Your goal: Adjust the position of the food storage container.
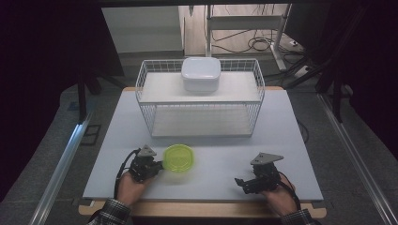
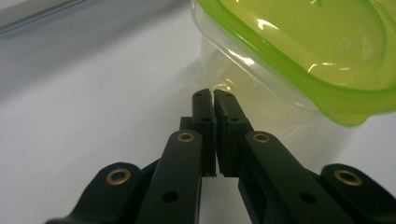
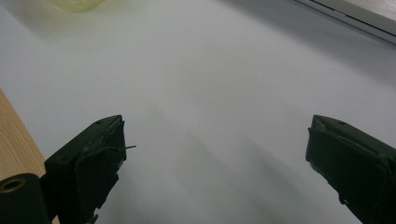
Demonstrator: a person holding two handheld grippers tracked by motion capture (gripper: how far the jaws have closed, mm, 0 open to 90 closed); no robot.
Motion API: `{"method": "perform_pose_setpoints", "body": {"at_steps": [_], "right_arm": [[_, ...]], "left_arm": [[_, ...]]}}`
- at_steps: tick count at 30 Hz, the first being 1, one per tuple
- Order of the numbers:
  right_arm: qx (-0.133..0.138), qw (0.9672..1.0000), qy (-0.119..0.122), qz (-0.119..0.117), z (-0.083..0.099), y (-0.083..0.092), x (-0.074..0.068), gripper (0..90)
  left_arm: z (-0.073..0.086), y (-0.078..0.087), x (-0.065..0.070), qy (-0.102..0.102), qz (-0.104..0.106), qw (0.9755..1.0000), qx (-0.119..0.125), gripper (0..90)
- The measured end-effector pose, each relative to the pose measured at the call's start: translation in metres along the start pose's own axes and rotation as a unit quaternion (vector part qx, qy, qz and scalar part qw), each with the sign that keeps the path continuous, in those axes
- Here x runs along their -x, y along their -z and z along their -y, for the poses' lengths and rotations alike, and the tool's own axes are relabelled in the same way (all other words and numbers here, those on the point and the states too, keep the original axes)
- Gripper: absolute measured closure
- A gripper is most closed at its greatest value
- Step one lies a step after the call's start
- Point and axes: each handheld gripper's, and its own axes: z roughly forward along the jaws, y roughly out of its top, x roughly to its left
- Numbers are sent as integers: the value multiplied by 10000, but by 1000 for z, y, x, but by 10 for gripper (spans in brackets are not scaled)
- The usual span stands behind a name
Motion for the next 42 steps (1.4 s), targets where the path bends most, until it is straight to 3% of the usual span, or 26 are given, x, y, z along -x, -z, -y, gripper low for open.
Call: {"method": "perform_pose_setpoints", "body": {"at_steps": [16, 34, 37, 42], "right_arm": [[-47, 10000, 24, -29, 0, -2, -2, 55], [-81, 9999, 44, -55, 0, -3, -3, 55], [-83, 9999, 40, -60, 1, -3, -3, 55], [-44, 10000, 23, -70, 0, -2, -2, 55]], "left_arm": [[-12, -14, 23, -292, 145, 9994, 62, 880], [-19, -29, 50, -685, 339, 9970, -113, 855], [-19, -25, 49, -675, 311, 9972, -48, 807], [-15, -15, 49, -668, 129, 9977, 69, 587]]}}
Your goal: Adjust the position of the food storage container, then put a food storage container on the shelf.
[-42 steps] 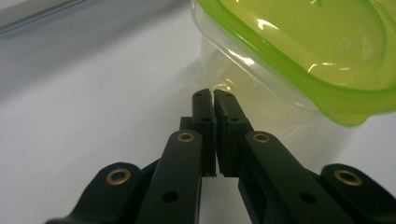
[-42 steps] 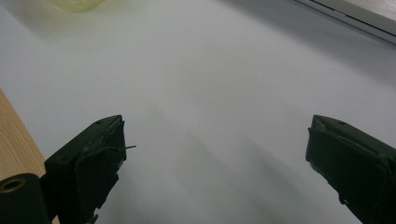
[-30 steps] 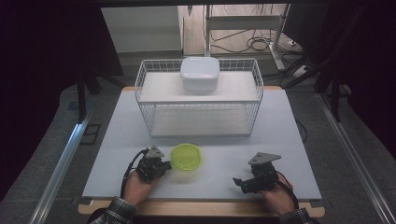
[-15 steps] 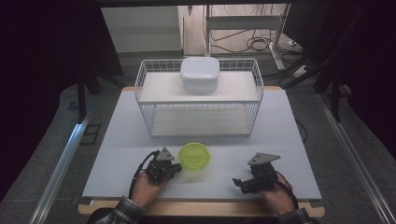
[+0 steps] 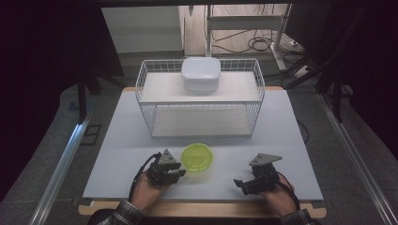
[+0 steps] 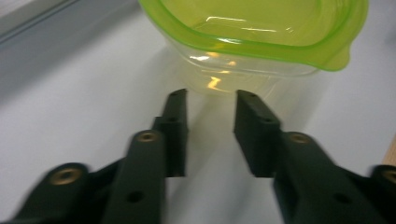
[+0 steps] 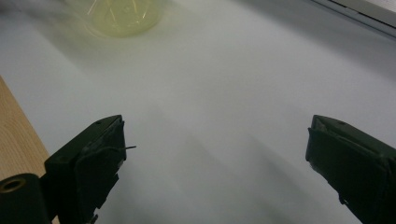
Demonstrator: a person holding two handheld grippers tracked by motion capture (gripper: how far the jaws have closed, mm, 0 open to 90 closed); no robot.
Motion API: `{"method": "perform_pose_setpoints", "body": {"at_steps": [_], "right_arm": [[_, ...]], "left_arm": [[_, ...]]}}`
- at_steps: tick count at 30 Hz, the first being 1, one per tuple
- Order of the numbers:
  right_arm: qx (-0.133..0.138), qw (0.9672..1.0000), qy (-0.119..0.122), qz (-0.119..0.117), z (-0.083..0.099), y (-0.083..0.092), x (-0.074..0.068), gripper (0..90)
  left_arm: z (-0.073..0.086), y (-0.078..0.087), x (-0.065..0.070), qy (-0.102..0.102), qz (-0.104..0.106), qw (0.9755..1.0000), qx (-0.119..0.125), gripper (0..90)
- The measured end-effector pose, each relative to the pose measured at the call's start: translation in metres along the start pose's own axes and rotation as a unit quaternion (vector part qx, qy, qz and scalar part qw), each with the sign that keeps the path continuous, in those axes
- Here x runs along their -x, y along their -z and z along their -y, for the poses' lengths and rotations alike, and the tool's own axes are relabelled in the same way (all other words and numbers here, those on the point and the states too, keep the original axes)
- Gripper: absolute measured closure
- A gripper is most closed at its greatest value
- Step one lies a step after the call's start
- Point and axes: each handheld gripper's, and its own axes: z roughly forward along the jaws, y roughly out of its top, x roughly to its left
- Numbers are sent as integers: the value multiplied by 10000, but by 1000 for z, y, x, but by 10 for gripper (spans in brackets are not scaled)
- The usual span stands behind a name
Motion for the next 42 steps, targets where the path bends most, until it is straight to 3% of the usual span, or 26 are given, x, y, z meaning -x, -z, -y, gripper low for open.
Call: {"method": "perform_pose_setpoints", "body": {"at_steps": [2, 6, 10, 12, 16, 20, 23, 31, 42], "right_arm": [[15, 10000, -6, -1, 0, 1, 0, 54], [48, 10000, -5, -6, 0, 1, 0, 55], [48, 10000, 15, -14, 0, 1, 0, 55], [46, 10000, 14, -19, 0, 1, -1, 54], [51, 10000, 23, -31, 0, 2, -1, 54], [59, 10000, 26, -39, 0, 1, -1, 54], [48, 10000, 23, -44, 0, 1, -1, 54], [69, 9999, -121, -54, 0, 0, 0, 38], [185, 9994, -236, -161, -11, -2, -2, 37]], "left_arm": [[2, 5, 0, 8, -14, 10000, 26, 483], [7, 17, -2, 101, 48, 9998, 177, 368], [12, 29, -5, 182, 187, 9984, 496, 240], [15, 33, -4, 148, 201, 9978, 616, 171], [20, 39, 1, -16, 80, 9982, 592, 73], [26, 41, 8, -242, -71, 9986, 468, 38], [29, 42, 9, -299, -149, 9986, 406, 34], [33, 44, 3, -134, -174, 9982, 562, 28], [35, 43, 0, -131, -279, 9982, 522, 26]]}}
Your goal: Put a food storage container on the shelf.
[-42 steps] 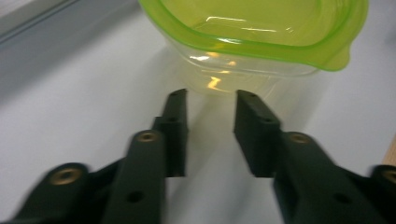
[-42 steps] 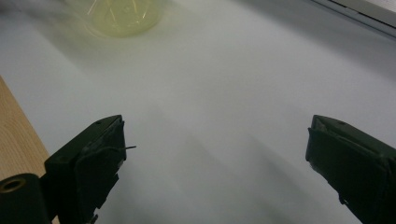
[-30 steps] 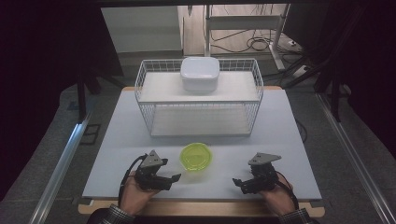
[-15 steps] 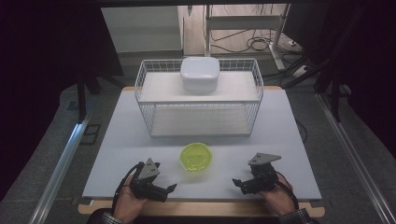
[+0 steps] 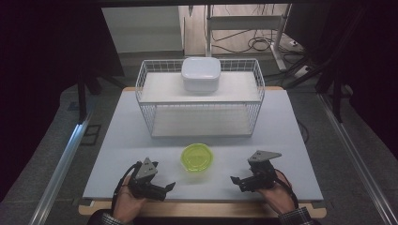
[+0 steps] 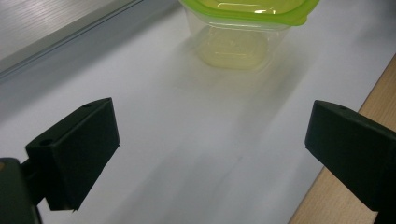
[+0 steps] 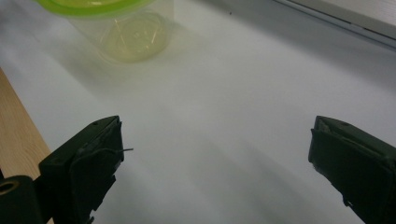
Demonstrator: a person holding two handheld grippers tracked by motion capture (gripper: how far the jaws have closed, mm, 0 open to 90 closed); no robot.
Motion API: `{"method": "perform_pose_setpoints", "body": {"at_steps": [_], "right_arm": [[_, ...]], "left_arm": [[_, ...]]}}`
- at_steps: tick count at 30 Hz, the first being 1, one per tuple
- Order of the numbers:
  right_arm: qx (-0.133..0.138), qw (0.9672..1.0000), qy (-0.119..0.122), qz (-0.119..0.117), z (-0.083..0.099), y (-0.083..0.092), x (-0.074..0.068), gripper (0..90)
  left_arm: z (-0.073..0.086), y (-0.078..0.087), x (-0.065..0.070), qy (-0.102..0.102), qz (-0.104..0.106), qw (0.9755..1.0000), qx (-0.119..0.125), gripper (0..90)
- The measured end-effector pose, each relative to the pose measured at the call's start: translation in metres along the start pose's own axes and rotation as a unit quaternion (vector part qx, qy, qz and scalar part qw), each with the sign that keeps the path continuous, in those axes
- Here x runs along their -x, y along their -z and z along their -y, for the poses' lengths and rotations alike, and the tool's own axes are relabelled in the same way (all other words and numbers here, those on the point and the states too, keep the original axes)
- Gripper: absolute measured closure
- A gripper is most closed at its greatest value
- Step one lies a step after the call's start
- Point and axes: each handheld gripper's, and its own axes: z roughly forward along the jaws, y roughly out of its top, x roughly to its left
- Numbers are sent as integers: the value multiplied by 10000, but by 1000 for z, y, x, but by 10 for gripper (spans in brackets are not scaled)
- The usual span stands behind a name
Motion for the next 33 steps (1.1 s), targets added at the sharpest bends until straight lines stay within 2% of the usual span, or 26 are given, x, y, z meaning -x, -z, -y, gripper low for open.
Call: {"method": "perform_pose_setpoints", "body": {"at_steps": [5, 7, 10, 15, 20, 25, 29, 33], "right_arm": [[154, 9994, -236, -177, -9, -3, -1, 37], [146, 9994, -250, -180, -14, -4, -2, 40], [65, 9994, -287, -187, -23, -6, -3, 102], [34, 9979, -471, -450, -38, -12, -1, 197], [70, 9953, -643, -725, -53, -25, 2, 270], [45, 9929, -778, -901, -61, -40, 6, 320], [114, 9891, -990, -1081, -68, -46, 9, 368], [52, 9863, -1179, -1154, -77, -52, 11, 434]], "left_arm": [[1, 0, -1, -15, -36, 10000, -36, 26], [1, -1, -1, -24, -35, 10000, -40, 26], [1, -1, 0, -49, -27, 10000, -61, 26], [1, -2, 1, -110, 12, 9999, -70, 26], [1, -2, 1, -140, 21, 9999, -66, 26], [1, -1, 1, -127, 28, 9999, -48, 27], [1, -2, 2, -127, 27, 9999, -52, 27], [1, -1, 2, -154, 29, 9999, -68, 27]]}}
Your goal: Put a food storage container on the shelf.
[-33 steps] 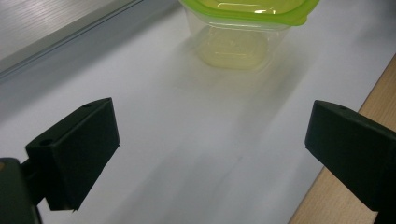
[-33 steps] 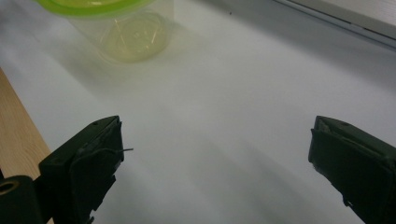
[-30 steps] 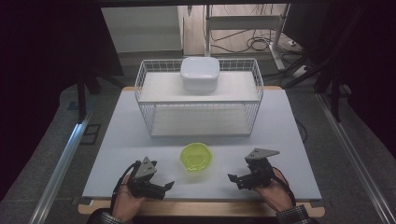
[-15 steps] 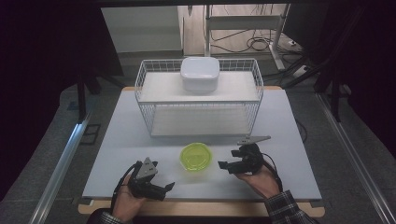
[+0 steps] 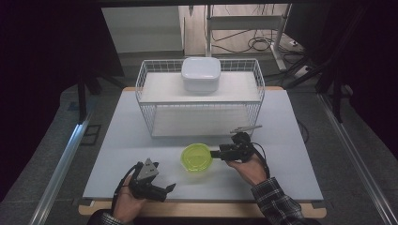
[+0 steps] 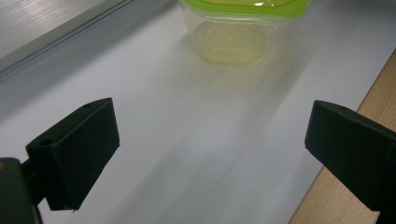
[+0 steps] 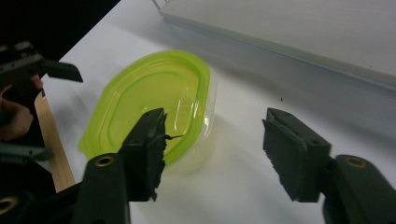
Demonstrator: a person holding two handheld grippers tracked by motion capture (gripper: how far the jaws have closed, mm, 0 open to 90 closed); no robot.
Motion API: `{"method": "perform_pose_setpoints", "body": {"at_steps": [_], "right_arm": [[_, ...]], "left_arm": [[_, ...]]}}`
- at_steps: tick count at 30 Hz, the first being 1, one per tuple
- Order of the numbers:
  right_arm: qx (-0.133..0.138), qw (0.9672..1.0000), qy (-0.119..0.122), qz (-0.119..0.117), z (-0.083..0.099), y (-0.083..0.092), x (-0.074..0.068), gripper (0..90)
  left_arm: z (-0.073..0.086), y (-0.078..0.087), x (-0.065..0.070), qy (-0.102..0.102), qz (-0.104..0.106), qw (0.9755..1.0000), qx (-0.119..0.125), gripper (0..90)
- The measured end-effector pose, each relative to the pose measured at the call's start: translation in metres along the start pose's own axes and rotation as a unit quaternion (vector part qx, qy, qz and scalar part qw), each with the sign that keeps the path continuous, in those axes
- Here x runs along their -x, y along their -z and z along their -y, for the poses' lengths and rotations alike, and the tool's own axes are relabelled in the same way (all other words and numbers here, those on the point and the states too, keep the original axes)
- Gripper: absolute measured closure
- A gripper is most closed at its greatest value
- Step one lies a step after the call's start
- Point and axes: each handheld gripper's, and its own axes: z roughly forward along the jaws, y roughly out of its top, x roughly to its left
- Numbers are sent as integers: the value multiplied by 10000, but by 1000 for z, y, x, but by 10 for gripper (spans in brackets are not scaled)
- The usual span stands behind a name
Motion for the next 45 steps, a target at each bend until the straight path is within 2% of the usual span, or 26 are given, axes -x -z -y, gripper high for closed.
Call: {"method": "perform_pose_setpoints", "body": {"at_steps": [4, 10, 17, 22, 26, 29, 32, 40, 45], "right_arm": [[-8, 9995, -253, -181, -6, -8, 4, 478], [-106, 9989, -377, -251, -10, -18, 8, 556], [-182, 9965, -650, -487, -12, -27, 16, 639], [-226, 9933, -884, -709, -12, -32, 20, 701], [-283, 9902, -1062, -863, -13, -32, 19, 790], [-308, 9893, -1119, -890, -13, -31, 18, 807], [-283, 9859, -1278, -1045, -12, -30, 18, 815], [-180, 9872, -1239, -992, -11, -22, 14, 819], [-58, 9860, -1279, -1065, -10, -16, 13, 820]], "left_arm": [[0, 0, 0, -5, 13, 10000, -10, 28], [0, -1, 1, -38, 26, 10000, -32, 28], [0, -1, 1, -61, 34, 10000, -50, 30], [0, -1, 2, -76, 45, 9999, -59, 30], [0, -1, 2, -98, 43, 9999, -73, 31], [1, -1, 2, -102, 39, 9999, -68, 31], [1, -1, 2, -107, 31, 9999, -70, 32], [0, -2, 3, -124, 19, 9999, -78, 32], [0, -2, 3, -129, 14, 9999, -89, 32]]}}
